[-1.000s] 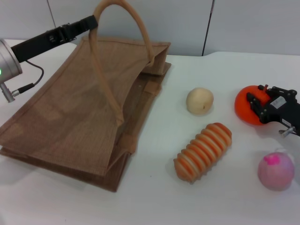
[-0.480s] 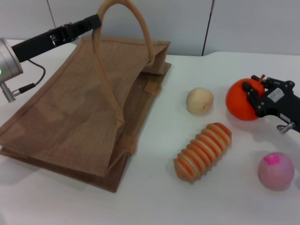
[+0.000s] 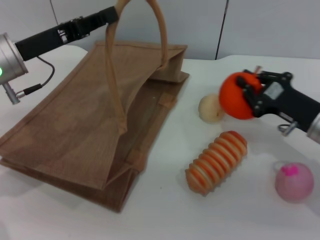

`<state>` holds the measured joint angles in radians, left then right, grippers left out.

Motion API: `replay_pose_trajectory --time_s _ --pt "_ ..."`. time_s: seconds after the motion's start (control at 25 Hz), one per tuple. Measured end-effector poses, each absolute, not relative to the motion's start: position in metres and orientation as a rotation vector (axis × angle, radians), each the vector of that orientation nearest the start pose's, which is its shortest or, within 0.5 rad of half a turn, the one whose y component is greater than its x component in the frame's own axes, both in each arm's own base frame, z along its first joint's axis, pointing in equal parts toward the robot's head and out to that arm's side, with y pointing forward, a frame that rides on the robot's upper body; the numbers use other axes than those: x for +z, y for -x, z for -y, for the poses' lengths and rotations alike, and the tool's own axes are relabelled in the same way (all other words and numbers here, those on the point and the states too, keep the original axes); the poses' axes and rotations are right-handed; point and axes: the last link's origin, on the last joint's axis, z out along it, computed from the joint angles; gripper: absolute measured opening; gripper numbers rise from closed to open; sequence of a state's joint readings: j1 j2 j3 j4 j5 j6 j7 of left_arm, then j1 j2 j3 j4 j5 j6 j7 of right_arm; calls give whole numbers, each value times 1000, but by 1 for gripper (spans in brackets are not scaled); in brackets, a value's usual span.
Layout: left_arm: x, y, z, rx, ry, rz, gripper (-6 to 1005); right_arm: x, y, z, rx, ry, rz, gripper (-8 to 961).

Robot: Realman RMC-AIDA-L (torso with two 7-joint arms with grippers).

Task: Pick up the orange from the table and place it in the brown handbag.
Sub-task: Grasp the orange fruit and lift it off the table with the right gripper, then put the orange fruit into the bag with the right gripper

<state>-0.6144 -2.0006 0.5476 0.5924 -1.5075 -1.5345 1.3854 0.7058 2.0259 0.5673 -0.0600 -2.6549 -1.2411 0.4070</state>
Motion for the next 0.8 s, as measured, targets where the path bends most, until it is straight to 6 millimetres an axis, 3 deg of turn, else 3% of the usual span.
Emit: replay_pose_trajectory --time_s 0.16,0.8 --pt "79 224 -383 -1338 2296 973 106 -49 -242 -374 719 2335 -79 147" --pt "86 206 -385 -1367 2347 940 102 -98 -176 -374 725 2584 164 142"
